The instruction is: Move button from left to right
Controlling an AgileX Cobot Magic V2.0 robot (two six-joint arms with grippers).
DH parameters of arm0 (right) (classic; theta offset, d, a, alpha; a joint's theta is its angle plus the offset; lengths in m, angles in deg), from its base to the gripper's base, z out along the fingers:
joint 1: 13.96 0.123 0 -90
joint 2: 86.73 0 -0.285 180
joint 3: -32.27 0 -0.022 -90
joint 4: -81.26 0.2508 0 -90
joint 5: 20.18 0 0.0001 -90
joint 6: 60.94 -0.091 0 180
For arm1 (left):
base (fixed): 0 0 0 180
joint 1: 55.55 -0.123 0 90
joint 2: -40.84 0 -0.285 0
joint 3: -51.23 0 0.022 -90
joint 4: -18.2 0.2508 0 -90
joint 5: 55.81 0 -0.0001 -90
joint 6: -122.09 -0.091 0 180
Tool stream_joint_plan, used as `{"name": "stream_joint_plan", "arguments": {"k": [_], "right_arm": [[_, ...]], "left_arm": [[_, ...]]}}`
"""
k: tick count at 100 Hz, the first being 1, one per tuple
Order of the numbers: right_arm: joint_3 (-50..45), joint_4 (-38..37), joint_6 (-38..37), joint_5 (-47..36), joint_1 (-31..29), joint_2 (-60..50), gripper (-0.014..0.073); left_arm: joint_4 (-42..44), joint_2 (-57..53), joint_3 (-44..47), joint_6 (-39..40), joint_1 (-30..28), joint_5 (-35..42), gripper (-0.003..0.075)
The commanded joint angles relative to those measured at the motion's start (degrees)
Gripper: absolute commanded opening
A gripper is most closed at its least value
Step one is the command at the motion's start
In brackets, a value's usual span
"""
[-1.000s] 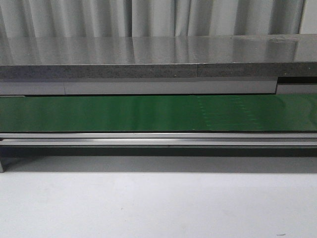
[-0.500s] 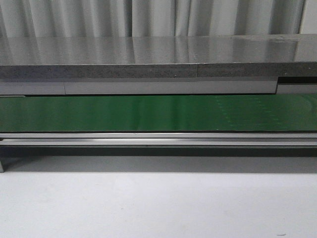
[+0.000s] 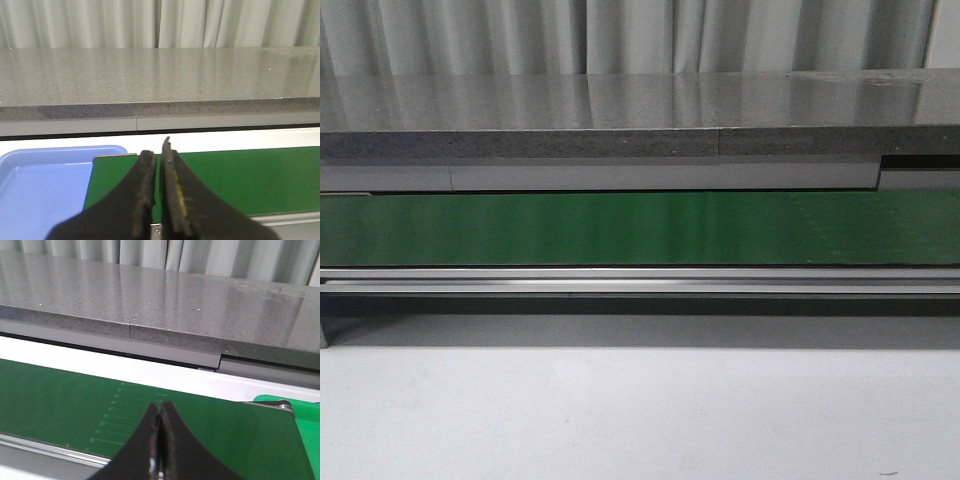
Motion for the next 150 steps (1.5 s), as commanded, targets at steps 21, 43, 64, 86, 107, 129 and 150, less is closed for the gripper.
{"name": "stream_joint_plan", "arguments": {"k": [21,43,64,86,107,129,150], "right_arm": [[0.3,-1.1,0.0,-5.1,0.0,0.0,-0.0068],[-3.5,-3.0,-0.1,-5.4,-1.9,-5.1,-0.0068],[-8.3,-9.1,-6.1,-5.7,-6.0,-13.1,-0.0068],[-13.9,-11.1,-8.6,-5.7,-6.6,-20.9,-0.0068],[-17.9,-11.1,-8.7,-6.2,-6.6,-23.6,-0.0068],[-17.9,-11.1,-8.7,-5.7,-6.6,-23.6,-0.0068],[-17.9,-11.0,-8.7,-5.6,-6.6,-23.6,-0.0068]], "left_arm": [[-1.0,0.4,-1.5,-0.1,0.5,4.1,0.0005],[-1.0,0.4,-1.5,-0.1,0.5,4.1,0.0005],[-1.0,0.4,-1.5,-0.1,0.5,4.1,0.0005],[-1.0,0.4,-1.5,-0.1,0.5,4.1,0.0005],[-1.0,0.4,-1.5,-0.1,0.5,4.1,0.0005],[-1.0,0.4,-1.5,-0.1,0.5,4.1,0.0005],[-1.0,0.4,-1.5,-0.1,0.5,4.1,0.0005]]}}
